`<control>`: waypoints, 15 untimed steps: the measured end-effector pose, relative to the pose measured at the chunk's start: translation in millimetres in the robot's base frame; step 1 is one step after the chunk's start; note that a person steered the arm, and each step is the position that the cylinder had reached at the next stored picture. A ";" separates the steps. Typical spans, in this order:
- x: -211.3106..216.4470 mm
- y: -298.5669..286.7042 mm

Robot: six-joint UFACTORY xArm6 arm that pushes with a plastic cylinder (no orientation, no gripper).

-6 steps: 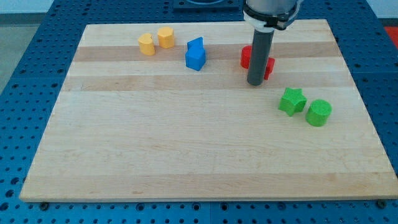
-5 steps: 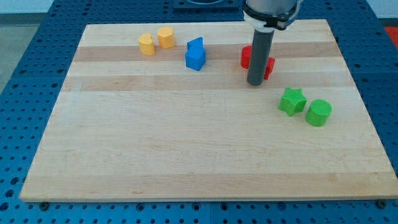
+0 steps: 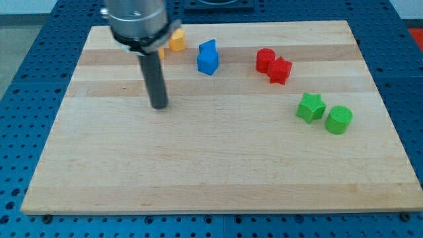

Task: Slightly move the blue blocks towards up

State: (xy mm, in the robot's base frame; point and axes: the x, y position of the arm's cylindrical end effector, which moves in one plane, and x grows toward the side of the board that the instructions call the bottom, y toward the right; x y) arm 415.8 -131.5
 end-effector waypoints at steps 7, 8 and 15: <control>-62.6 28.1; -51.3 57.3; -56.2 69.1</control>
State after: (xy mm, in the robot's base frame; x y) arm 359.7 -62.4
